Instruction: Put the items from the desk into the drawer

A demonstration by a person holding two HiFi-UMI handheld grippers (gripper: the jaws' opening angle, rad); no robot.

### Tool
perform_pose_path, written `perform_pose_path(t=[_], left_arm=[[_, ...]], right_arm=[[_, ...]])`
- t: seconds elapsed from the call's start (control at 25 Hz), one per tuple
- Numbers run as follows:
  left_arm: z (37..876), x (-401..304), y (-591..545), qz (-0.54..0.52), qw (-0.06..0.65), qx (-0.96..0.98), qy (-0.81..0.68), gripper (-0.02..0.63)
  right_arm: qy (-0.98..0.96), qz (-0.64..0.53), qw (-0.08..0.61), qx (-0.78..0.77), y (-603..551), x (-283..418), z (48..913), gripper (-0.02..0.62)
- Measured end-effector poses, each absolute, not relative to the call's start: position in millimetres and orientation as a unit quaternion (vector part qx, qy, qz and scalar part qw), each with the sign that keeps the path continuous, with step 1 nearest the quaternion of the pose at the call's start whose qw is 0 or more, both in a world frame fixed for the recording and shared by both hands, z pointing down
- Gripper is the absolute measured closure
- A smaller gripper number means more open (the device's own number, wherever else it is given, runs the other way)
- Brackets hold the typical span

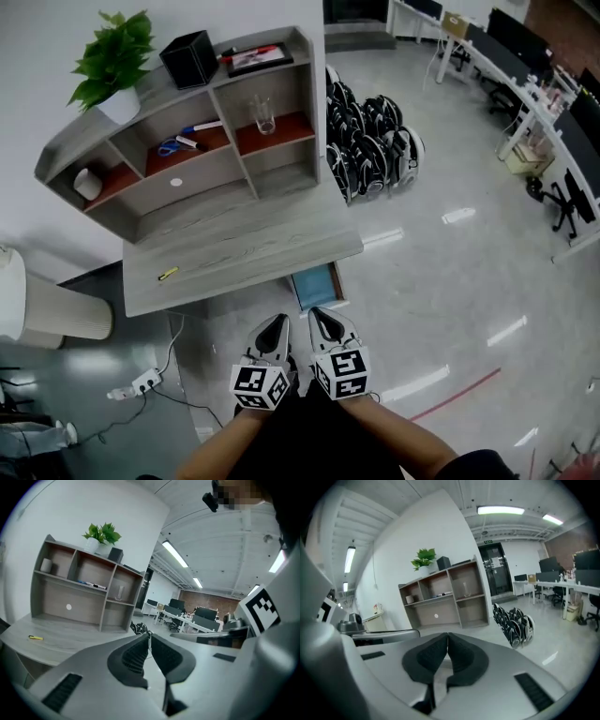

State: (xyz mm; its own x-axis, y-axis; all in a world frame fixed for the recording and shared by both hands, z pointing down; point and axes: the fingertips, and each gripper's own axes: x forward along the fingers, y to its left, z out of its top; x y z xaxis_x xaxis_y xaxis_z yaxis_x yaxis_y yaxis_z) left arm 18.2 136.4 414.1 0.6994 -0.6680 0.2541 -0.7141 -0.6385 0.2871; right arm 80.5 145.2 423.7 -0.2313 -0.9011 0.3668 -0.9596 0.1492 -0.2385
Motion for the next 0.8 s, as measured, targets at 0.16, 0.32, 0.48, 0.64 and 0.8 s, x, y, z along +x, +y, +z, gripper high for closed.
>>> perform_pose_path(t=[0.16, 0.32, 0.48, 0.64, 0.8], left_arm=[[389.1, 16.1, 143.9, 0.027, 0.160, 0.909, -0.385, 0.573], [372.9, 18.9, 147.6, 0.015, 0.124, 0.919, -0.373, 0.591], [368.2, 5.9, 139.8, 0.003, 0.116, 0.921, -0.372, 0.591], [385.7, -23.6, 122.4, 0.023, 0.128, 0.905, -0.404, 0.591], [398.2, -65.4, 101.4, 0.030, 0.143, 0.885, -0.441, 0.591]], right_arm=[[-0.772, 0.167, 0.073, 0.609, 146.8, 71.1, 402.0, 0.575], [-0.781, 0.152, 0.064, 0.602, 143.4, 64.0, 389.8, 0.575], [-0.782, 0.156, 0.062, 0.600, 138.4, 54.2, 387.9, 0.575], [-0.800, 0.161, 0.061, 0.575, 131.3, 29.7, 390.5, 0.576], [-0.812, 0.169, 0.062, 0.555, 112.8, -2.7, 393.1, 0.577]])
